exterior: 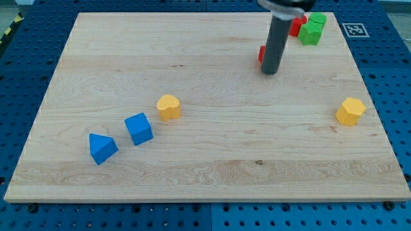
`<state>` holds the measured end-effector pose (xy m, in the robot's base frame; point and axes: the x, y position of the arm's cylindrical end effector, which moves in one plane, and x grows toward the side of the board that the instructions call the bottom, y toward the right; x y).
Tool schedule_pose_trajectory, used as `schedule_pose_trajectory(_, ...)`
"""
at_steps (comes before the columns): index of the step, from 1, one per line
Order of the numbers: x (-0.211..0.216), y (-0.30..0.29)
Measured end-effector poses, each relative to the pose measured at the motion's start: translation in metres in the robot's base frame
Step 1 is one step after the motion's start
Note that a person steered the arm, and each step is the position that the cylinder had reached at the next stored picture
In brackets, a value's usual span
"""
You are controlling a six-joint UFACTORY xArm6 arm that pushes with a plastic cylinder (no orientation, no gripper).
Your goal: Keep the red star at the bottom of the red circle
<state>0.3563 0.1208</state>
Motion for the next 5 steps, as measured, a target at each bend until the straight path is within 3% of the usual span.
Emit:
schedule_pose_trajectory(1,-0.03,0.0)
schedule_pose_trajectory(2,-0.005,-0.009)
schedule_pose_trajectory(3,-0.012,-0.061)
schedule_pose_trajectory(4,-0.028,-0.074)
schedule_pose_trajectory(5,-0.028,-0.047)
